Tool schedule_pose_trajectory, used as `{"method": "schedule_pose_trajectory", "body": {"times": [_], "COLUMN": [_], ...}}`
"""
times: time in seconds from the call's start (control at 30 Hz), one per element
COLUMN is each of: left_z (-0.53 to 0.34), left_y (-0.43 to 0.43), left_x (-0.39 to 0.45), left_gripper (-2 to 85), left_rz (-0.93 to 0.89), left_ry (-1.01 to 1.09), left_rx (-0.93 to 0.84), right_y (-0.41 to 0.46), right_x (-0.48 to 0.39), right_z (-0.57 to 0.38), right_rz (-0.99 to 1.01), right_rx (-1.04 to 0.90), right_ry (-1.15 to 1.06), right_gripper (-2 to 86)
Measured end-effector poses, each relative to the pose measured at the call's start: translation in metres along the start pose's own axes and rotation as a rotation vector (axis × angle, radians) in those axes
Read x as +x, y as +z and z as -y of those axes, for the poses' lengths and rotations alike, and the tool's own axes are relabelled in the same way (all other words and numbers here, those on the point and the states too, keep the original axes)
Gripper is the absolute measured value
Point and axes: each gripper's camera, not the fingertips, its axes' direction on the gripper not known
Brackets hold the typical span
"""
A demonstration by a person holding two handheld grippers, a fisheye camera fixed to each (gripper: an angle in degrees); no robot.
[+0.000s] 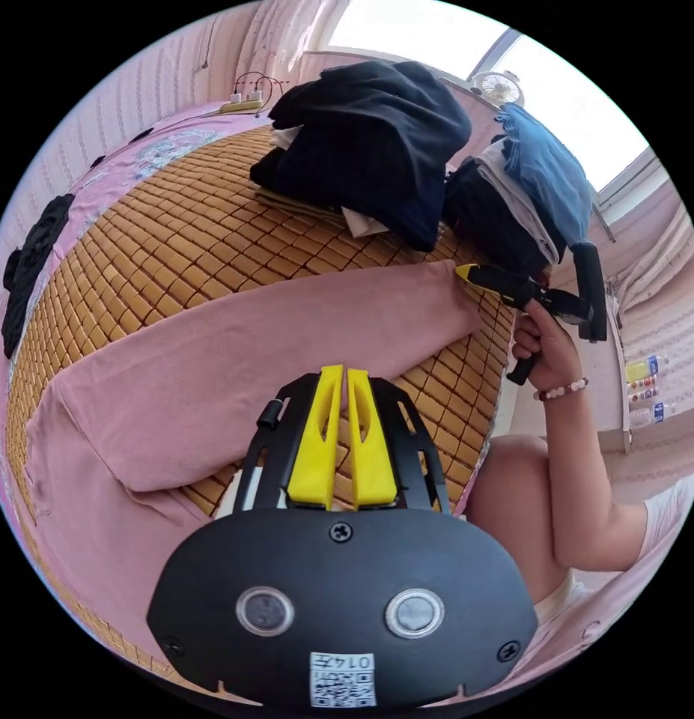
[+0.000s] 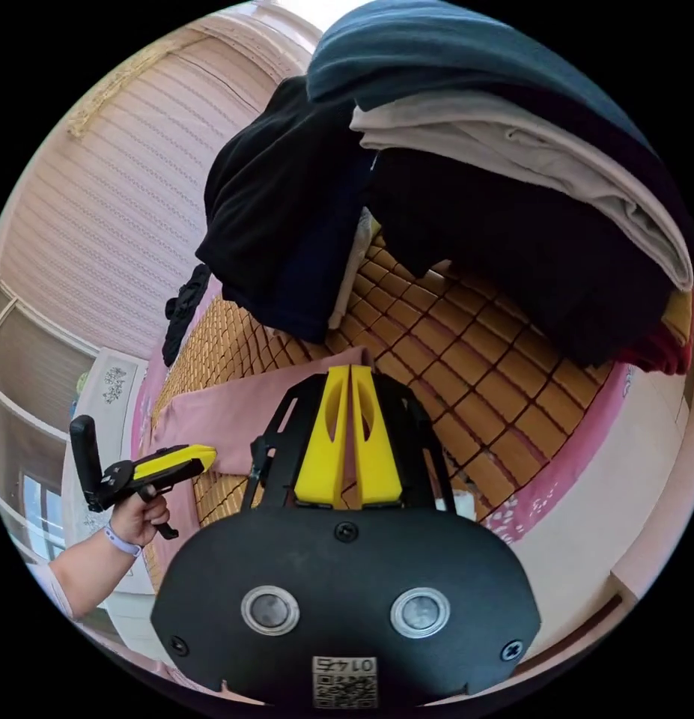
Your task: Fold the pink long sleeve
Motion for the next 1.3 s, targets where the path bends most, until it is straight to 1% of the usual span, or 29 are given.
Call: {"method": "schedule_pose_trajectory", "body": {"times": [0.03,0.07,0.2,0.27,0.3,0.37,0.43,0.5,0.57,0.6,0.73,0.8,0.87,0.9,0.97,1.0,1.07,1.13,1.2,1.27,1.3], "left_z": [0.004,0.008,0.025,0.026,0.023,0.013,0.009,0.008,-0.008,-0.014,-0.065,-0.097,-0.146,-0.160,-0.220,-0.236,-0.295,-0.337,-0.374,-0.421,-0.431], "left_y": [0.001,0.004,0.023,0.045,0.042,0.039,0.034,0.024,-0.004,-0.011,-0.068,-0.097,-0.134,-0.143,-0.181,-0.190,-0.221,-0.241,-0.257,-0.272,-0.275], "left_x": [0.011,0.023,0.057,0.077,0.081,0.093,0.097,0.095,0.082,0.077,0.026,0.000,-0.035,-0.044,-0.076,-0.082,-0.096,-0.098,-0.095,-0.093,-0.093], "left_gripper": [-0.8,-0.8,-0.9,-1.0,-1.0,-1.0,-1.0,-1.0,-1.0,-1.0,-1.0,-1.0,-1.0,-0.9,-0.9,-0.8,-0.4,0.3,0.9,1.5,1.6], "left_rz": [-0.013,-0.027,-0.058,0.004,0.020,0.091,0.114,0.086,0.006,-0.006,0.000,0.052,0.141,0.160,0.216,0.229,0.279,0.304,0.326,0.331,0.325], "left_ry": [0.037,0.075,0.158,0.226,0.243,0.292,0.306,0.272,0.229,0.215,0.047,-0.032,-0.164,-0.205,-0.373,-0.409,-0.533,-0.597,-0.651,-0.766,-0.802], "left_rx": [0.012,0.017,-0.007,-0.102,-0.054,-0.020,-0.013,0.001,0.132,0.153,0.201,0.207,0.198,0.196,0.201,0.202,0.194,0.192,0.198,0.219,0.215], "right_y": [0.012,0.018,0.038,0.047,0.053,0.063,0.077,0.086,0.094,0.099,0.115,0.123,0.132,0.140,0.152,0.160,0.170,0.185,0.202,0.227,0.249], "right_x": [0.000,-0.001,-0.004,-0.004,-0.004,-0.004,-0.003,-0.002,0.001,0.004,0.014,0.013,0.008,0.002,-0.009,-0.020,-0.039,-0.070,-0.096,-0.123,-0.142], "right_z": [0.000,-0.001,-0.008,-0.011,-0.014,-0.017,-0.022,-0.027,-0.032,-0.036,-0.052,-0.060,-0.068,-0.074,-0.084,-0.092,-0.107,-0.133,-0.156,-0.179,-0.195], "right_rz": [-0.032,-0.044,-0.060,-0.062,-0.072,-0.076,-0.077,-0.075,-0.069,-0.068,-0.015,0.006,0.013,0.019,0.041,0.048,0.045,0.072,0.145,0.227,0.285], "right_rx": [-0.074,-0.102,-0.085,-0.090,-0.086,-0.088,-0.089,-0.091,-0.076,-0.059,0.008,0.039,0.061,0.067,0.050,0.041,0.045,0.044,0.013,-0.074,-0.172], "right_ry": [0.002,-0.012,-0.028,-0.037,-0.043,-0.045,-0.049,-0.057,-0.052,-0.045,-0.033,-0.060,-0.101,-0.129,-0.192,-0.238,-0.318,-0.455,-0.567,-0.656,-0.709], "right_gripper": [-0.4,-0.4,-0.4,-0.4,-0.4,-0.5,-0.5,-0.5,-0.4,-0.4,-0.3,-0.3,-0.3,-0.3,-0.2,-0.1,0.0,0.3,0.7,1.1,1.3]}}
